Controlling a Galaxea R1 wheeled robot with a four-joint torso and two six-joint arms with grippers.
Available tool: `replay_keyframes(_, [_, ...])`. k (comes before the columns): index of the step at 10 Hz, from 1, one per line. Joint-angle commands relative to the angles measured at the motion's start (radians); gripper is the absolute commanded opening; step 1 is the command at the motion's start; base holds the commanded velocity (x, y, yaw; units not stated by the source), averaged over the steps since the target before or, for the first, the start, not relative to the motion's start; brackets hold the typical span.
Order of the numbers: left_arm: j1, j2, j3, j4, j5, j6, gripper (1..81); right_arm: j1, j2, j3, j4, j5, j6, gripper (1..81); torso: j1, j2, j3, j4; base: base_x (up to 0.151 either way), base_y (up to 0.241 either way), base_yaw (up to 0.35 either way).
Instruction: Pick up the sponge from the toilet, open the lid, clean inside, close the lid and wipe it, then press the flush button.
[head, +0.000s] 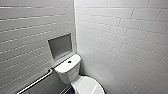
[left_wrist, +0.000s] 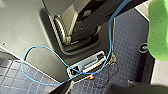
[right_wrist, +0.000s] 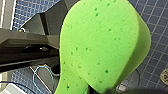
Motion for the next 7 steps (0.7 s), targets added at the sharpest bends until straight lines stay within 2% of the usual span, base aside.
replay_keyframes(1, [-0.009, 0.002, 0.011, -0.001, 0.06, -0.004, 81.1, 0.01, -0.009, -0.001, -0.016, -0.045, -0.003, 1.0, 0.0, -0.001, 0.038, 0.0, 0.0, 0.0, 0.0])
replay_keyframes(2, [-0.011, 0.002, 0.011, -0.006, 0.064, -0.007, 81.1, 0.01, -0.009, 0.001, -0.016, -0.045, -0.003, 1.0, -0.001, 0.0, 0.09, 0.0, 0.0, 0.0, 0.0])
replay_keyframes(5, [-0.011, 0.002, -0.006, -0.127, 0.141, -0.044, 81.1, 0.012, -0.009, -0.002, -0.015, -0.046, -0.003, 1.0, -0.001, 0.0, 0.166, 0.0, 0.0, 0.0, 0.0])
replay_keyframes(6, [-0.011, 0.006, -0.029, -0.139, 0.141, -0.045, 81.1, 0.013, -0.007, -0.012, -0.015, -0.046, -0.003, 1.0, -0.001, 0.0, 0.104, 0.0, 0.0, 0.0, 0.0])
replay_keyframes(7, [-0.011, 0.011, -0.058, -0.176, 0.149, -0.048, 81.1, 0.013, -0.006, -0.022, -0.015, -0.053, -0.003, 1.0, -0.002, 0.0, 0.129, 0.0, 0.0, 0.0, 0.0])
